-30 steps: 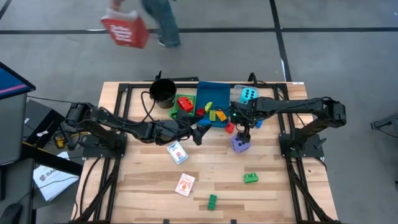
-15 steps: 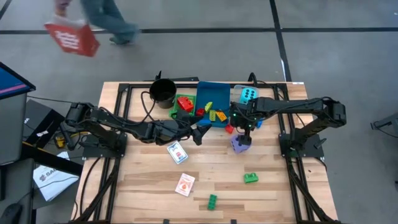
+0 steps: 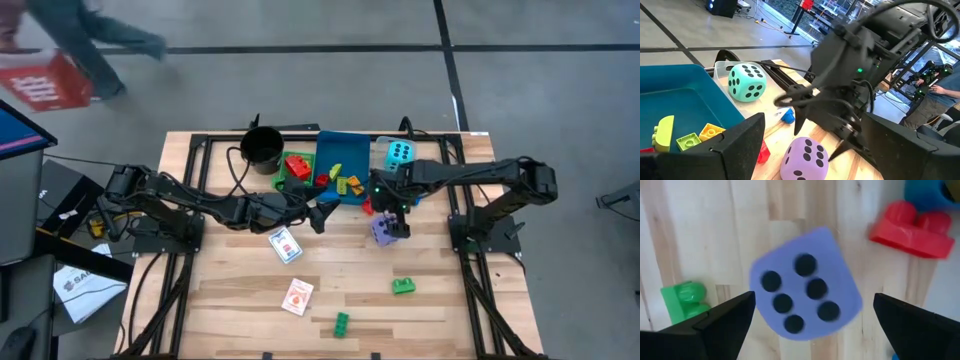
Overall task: Pick & Place Toys
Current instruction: Put the purple dice into the transparent bin
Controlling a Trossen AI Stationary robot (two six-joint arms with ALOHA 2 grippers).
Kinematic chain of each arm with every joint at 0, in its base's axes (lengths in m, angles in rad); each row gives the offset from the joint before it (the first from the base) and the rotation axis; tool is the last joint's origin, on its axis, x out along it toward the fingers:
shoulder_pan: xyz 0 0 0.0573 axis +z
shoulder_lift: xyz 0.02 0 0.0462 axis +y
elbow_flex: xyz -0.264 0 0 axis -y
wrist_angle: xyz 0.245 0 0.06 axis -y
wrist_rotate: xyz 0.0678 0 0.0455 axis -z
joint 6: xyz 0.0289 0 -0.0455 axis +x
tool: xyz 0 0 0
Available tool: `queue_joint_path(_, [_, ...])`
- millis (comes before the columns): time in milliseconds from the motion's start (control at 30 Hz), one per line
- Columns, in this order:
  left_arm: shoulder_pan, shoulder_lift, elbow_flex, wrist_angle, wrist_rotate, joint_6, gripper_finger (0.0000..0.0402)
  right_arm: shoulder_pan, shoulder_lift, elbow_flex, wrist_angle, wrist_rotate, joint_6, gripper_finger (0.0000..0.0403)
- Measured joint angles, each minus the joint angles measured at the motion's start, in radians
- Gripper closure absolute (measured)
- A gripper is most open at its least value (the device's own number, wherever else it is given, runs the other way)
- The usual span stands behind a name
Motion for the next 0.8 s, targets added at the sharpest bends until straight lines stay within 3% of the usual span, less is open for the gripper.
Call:
queue_joint_path(400, [0.0,0.0,0.0,0.0,0.0,0.0,0.0078,0.16,0.0,0.001,0.081,0.001,-0.125,0.0004])
queue_joint_path(800, [0.0,0.0,0.0,0.0,0.0,0.0,0.0078,0.153,0.0,-0.001,0.108,0.132,-0.128,0.0003])
